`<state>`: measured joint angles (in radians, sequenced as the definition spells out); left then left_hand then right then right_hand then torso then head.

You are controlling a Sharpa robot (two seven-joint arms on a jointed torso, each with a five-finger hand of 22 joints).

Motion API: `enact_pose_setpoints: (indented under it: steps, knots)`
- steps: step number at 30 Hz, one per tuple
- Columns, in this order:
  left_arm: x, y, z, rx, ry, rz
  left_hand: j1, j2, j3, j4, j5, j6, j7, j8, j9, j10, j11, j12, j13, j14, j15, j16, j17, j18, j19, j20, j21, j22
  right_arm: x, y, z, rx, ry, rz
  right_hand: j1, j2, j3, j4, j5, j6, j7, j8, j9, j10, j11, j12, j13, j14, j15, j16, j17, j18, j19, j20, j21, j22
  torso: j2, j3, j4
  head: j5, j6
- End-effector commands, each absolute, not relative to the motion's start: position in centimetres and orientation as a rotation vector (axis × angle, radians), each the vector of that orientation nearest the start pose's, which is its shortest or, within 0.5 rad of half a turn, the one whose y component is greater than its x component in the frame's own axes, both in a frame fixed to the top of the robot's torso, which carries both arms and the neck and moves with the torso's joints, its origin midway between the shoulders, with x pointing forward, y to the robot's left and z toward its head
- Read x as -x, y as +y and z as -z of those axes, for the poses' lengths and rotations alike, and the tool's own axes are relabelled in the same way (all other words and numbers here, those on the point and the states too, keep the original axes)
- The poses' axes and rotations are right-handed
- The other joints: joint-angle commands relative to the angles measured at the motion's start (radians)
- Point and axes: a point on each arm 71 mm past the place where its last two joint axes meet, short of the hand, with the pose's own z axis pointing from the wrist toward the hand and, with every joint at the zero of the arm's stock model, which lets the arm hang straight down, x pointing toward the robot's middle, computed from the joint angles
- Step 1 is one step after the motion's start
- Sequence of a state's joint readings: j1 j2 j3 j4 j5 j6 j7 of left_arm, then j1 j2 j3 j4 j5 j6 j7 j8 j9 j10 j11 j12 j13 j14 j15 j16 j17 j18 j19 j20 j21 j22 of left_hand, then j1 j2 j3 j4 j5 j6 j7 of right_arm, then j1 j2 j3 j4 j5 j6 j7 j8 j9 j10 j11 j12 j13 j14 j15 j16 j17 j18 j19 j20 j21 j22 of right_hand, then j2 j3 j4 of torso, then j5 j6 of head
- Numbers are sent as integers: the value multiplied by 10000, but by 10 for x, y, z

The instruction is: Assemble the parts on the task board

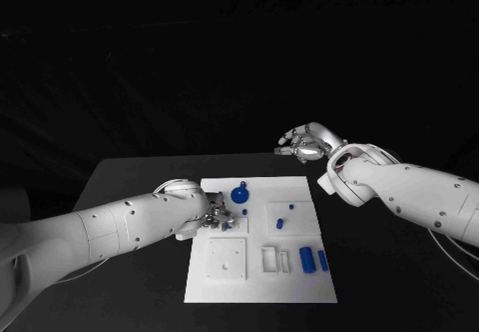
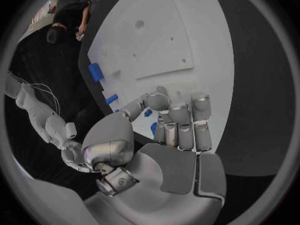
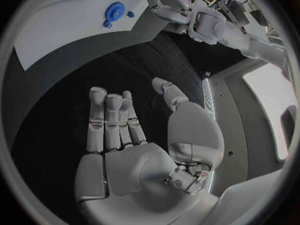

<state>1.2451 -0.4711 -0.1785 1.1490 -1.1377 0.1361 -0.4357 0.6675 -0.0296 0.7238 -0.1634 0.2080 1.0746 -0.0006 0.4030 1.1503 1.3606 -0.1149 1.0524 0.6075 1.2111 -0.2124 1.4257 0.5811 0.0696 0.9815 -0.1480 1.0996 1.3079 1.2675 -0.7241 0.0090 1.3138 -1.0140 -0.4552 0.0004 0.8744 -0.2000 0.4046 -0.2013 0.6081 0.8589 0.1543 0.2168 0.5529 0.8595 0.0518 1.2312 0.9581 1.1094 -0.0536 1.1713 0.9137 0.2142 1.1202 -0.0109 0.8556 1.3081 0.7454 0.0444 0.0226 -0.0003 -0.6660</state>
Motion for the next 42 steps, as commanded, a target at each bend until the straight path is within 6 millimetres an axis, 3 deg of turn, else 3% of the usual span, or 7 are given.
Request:
enact_pose_setpoints:
  steps: [1,8,10,16,34,36,42]
  knots:
    - [-522,130,264,-52,23226,3540,-1,-119,-66,38,-63,124,-13,-42,17,-43,24,-46,-9,-55,-18,-48,-13,0,2,-1258,-51,78,-543,-209,139,-2911,15018,-8309,-18,4,6,80,69,-49,101,17,-17,-83,17,57,-11,-56,-9,46,-17,476,15,-31,-44,132,3,-1,-5,1,6]
    - [-524,132,264,78,23119,3489,11,-207,-115,211,-262,173,-26,-109,77,-35,14,-52,-8,-45,-31,-48,-13,14,11,-1261,-64,75,-543,-209,139,-2913,15016,-8307,-19,3,3,84,70,-50,101,18,-17,-85,18,60,-15,-57,-9,47,-18,476,16,-31,-45,134,4,0,-1,-6,22]
    - [-524,133,264,88,23117,3476,37,-241,-147,297,-853,196,-37,-152,122,-29,6,-51,-5,-42,-40,-47,-13,25,9,-1263,-75,75,-543,-209,139,-2916,15018,-8303,-20,3,3,85,70,-49,101,19,-17,-85,18,61,-15,-57,-9,48,-19,476,16,-31,-45,134,4,0,-1,-7,19]
    - [-525,134,264,120,23095,3408,28,-459,-224,569,-1542,279,-52,-250,247,-23,-12,-57,1,-36,-55,-46,-9,38,4,-1258,-92,84,-543,-210,139,-2917,15019,-8299,-21,3,1,88,70,-49,101,20,-18,-86,18,63,-18,-57,-8,49,-20,476,16,-30,-46,135,3,-1,2,-11,32]
    - [-525,138,264,245,23003,3352,-257,-1438,-418,1267,-1597,365,-69,-307,455,-4,-30,-41,42,-42,-75,-4,23,71,30,-1254,-83,75,-543,-211,140,-2934,15017,-8278,-27,0,-5,96,71,-49,102,22,-19,-89,18,69,-25,-58,-8,51,-23,476,16,-30,-49,138,4,-4,2,-22,41]
    - [-526,139,264,287,22952,3367,-427,-1198,-1125,1025,-1595,332,-60,-329,530,-37,-22,-28,72,-78,-62,19,45,72,-39,-1243,-54,108,-543,-210,140,-2933,15017,-8282,-28,2,-6,97,72,-49,102,22,-19,-89,18,69,-26,-59,-8,51,-24,476,16,-29,-49,138,3,-4,3,-19,39]
    - [-525,143,263,504,22778,3488,-574,-1317,-1487,998,-1595,335,-83,-367,574,-58,-44,-34,87,-101,-88,16,51,115,-94,-1261,-86,95,-542,-211,141,-2941,15017,-8274,-37,5,-9,107,76,-50,102,23,-20,-90,18,72,-30,-59,-8,53,-26,476,17,-28,-51,139,1,-3,-1,-19,53]
